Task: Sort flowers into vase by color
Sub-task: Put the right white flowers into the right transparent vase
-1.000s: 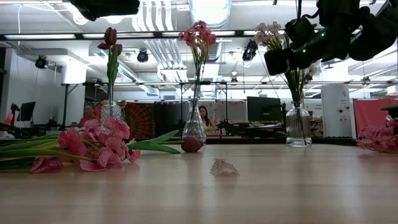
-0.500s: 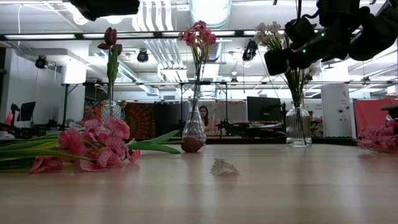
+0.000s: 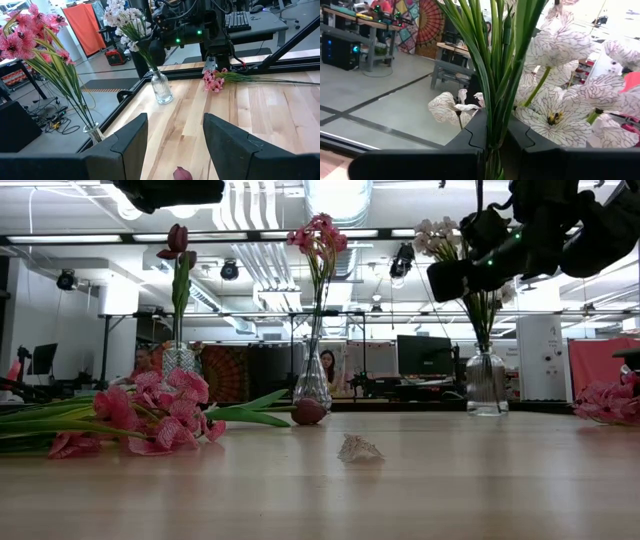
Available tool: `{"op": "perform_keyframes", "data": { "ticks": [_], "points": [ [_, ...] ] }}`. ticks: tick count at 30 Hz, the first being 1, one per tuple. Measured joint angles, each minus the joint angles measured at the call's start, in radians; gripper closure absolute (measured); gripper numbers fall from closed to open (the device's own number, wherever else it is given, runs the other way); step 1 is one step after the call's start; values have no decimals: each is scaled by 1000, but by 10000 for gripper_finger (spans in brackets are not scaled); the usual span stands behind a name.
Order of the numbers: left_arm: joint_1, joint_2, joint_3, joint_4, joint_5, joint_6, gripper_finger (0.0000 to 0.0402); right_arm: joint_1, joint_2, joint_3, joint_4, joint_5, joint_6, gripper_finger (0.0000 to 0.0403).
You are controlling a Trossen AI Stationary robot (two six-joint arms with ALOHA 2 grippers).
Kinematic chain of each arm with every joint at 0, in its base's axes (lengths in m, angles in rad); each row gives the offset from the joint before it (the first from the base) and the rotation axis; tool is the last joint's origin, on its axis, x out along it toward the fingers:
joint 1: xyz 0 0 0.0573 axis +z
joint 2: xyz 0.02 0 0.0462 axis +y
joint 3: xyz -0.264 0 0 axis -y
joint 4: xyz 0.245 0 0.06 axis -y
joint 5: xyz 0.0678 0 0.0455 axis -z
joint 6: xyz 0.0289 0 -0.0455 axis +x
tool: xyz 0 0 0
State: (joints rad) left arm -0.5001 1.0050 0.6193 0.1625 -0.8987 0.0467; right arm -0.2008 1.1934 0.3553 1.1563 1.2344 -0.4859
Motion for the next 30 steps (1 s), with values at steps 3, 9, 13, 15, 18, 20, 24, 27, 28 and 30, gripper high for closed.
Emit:
{"op": "perform_keyframes", "data": {
  "ticks": [3, 9, 13, 15, 18, 20, 24, 27, 28, 30],
  "points": [
    [0, 0, 0, 0, 0, 0, 226, 0, 0, 0, 0, -1, 4, 381],
    [0, 0, 0, 0, 0, 0, 226, 0, 0, 0, 0, -1, 9, 381],
    [0, 0, 0, 0, 0, 0, 226, 0, 0, 0, -3, -2, 55, 381],
    [0, 0, 0, 0, 0, 0, 226, 0, 0, 0, -3, -2, 78, 381],
    [0, 0, 0, 0, 0, 0, 226, 0, 0, 0, -9, -1, 126, 381],
    [0, 0, 0, 0, 0, 0, 226, 0, 0, 0, -22, 7, 159, 381],
    [0, 0, 0, -1, 0, 0, 226, 0, 0, 0, -53, 25, 199, 381],
    [0, 0, 0, -1, 0, 0, 226, 0, 0, -1, -55, 26, 198, 381],
    [0, 0, 0, -2, 0, 0, 226, 0, 0, -1, -55, 26, 200, 381],
    [0, 0, 0, -2, 0, 0, 226, 0, 0, -1, -55, 26, 206, 381]
  ]
}}
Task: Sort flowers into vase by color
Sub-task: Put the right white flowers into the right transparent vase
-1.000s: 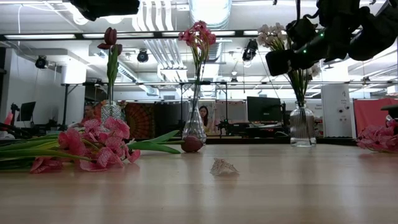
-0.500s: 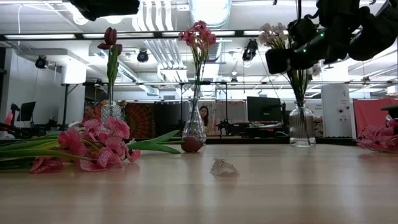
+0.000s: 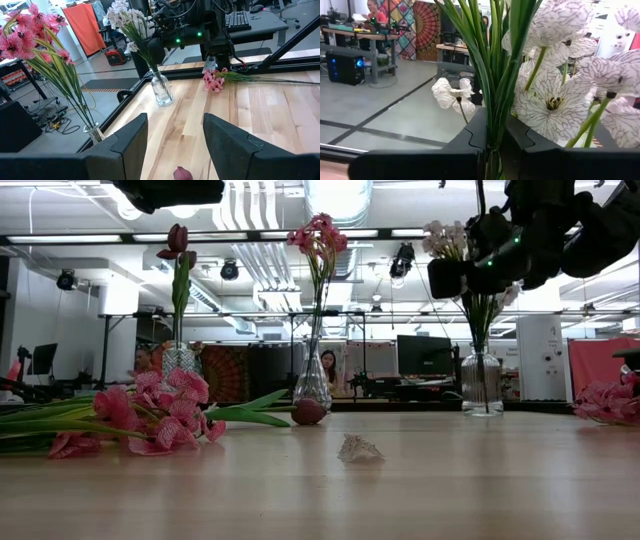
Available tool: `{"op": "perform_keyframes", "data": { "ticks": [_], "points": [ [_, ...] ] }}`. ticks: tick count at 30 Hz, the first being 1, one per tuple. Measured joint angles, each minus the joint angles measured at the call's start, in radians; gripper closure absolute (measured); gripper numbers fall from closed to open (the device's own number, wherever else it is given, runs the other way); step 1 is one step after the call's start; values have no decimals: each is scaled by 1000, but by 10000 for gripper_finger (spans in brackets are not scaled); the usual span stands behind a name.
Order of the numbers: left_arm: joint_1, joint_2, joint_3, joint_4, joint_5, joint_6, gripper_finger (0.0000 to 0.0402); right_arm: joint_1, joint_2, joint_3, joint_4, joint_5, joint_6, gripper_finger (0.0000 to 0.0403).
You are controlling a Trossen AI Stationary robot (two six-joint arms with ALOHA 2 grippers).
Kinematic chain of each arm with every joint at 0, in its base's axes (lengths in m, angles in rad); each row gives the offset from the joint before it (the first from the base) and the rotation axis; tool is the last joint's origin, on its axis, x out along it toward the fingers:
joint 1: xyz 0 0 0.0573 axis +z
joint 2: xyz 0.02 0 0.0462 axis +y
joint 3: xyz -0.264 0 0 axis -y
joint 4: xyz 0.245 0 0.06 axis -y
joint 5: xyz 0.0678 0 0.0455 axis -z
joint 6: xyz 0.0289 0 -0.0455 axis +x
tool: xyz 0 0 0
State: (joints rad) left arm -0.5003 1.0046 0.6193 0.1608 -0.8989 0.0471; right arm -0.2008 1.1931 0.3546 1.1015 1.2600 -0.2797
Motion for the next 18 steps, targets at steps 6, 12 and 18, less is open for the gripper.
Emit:
{"op": "perform_keyframes", "data": {
  "ticks": [6, 12, 18],
  "points": [
    [0, 0, 0, 0, 0, 0, 226, 0, 0, 0, -41, -27, -8, 381],
    [0, 0, 0, 0, 0, 11, 226, 0, 1, 0, -100, -36, 40, 381],
    [0, 0, 0, 0, 0, 11, 226, 0, 1, 0, -103, -36, 45, 381]
  ]
}}
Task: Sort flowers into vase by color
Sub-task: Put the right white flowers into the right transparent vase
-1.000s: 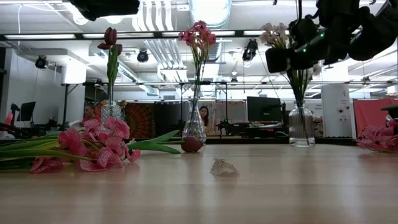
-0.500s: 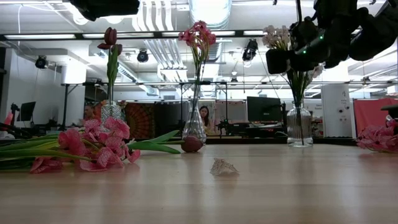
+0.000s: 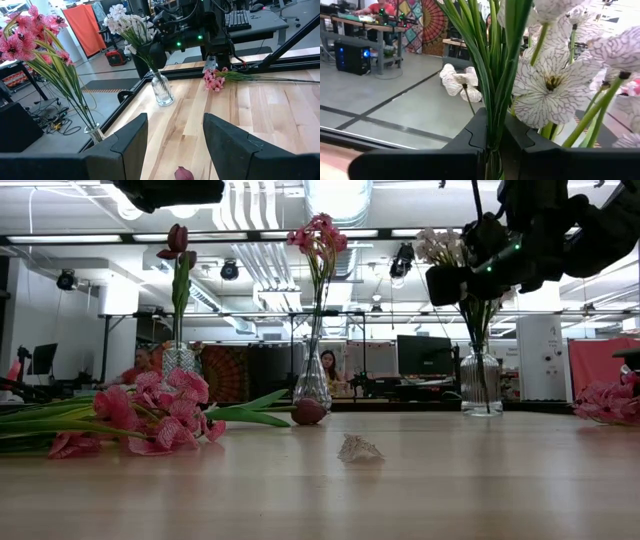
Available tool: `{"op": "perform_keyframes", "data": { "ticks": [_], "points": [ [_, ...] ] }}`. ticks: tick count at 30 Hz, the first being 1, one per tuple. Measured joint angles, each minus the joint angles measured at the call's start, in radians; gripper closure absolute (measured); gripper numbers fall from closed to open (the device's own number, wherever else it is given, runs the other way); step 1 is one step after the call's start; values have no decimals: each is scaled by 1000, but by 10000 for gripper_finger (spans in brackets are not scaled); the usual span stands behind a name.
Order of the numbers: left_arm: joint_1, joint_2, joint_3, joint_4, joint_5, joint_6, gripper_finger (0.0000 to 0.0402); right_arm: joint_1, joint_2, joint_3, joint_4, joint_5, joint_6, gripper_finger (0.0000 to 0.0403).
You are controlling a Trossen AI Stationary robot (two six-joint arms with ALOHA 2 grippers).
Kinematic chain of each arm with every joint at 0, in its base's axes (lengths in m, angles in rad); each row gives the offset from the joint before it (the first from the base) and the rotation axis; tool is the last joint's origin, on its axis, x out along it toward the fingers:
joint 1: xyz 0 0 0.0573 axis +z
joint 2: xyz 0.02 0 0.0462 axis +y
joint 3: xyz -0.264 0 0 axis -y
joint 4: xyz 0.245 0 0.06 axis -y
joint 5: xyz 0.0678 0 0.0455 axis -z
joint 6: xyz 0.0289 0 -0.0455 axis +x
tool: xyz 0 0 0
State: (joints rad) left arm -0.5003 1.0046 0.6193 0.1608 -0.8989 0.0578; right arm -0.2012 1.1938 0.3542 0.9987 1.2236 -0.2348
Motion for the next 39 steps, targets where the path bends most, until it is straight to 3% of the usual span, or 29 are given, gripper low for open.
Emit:
{"op": "perform_keyframes", "data": {
  "ticks": [39],
  "points": [
    [0, 0, 0, -1, 0, 1, 226, 0, 0, 0, -200, 1, 92, 381]
  ]
}}
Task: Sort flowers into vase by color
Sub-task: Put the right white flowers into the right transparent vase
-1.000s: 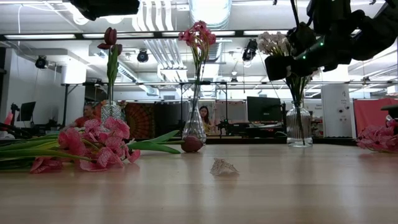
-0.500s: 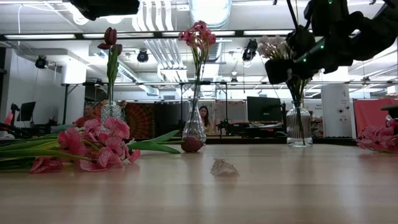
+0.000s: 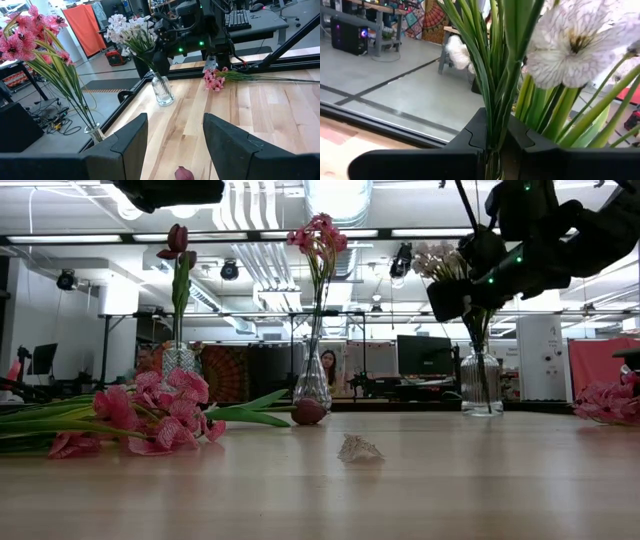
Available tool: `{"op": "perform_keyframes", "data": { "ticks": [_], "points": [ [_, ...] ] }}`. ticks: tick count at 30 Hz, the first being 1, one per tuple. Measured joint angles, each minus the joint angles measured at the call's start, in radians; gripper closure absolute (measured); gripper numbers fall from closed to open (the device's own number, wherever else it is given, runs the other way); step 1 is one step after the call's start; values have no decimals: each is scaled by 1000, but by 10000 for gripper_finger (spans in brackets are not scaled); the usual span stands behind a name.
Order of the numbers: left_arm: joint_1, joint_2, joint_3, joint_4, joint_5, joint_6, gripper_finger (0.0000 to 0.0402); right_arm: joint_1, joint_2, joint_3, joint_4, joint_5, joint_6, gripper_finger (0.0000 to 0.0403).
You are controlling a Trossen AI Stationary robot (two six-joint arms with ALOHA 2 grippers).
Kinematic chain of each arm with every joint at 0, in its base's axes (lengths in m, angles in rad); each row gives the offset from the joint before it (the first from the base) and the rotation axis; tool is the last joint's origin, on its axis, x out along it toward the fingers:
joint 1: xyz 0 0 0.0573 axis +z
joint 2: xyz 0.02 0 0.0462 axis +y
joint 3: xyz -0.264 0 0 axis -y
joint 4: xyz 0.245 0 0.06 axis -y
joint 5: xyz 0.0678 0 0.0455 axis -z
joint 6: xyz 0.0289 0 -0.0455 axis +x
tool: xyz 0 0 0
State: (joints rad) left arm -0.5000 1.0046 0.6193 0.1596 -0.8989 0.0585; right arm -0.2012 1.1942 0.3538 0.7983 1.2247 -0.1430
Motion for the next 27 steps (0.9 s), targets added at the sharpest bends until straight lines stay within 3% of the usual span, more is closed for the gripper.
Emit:
{"op": "perform_keyframes", "data": {
  "ticks": [27],
  "points": [
    [0, 0, 0, 0, 0, 7, 226, 0, 0, -3, -78, 1, 58, 381]
  ]
}}
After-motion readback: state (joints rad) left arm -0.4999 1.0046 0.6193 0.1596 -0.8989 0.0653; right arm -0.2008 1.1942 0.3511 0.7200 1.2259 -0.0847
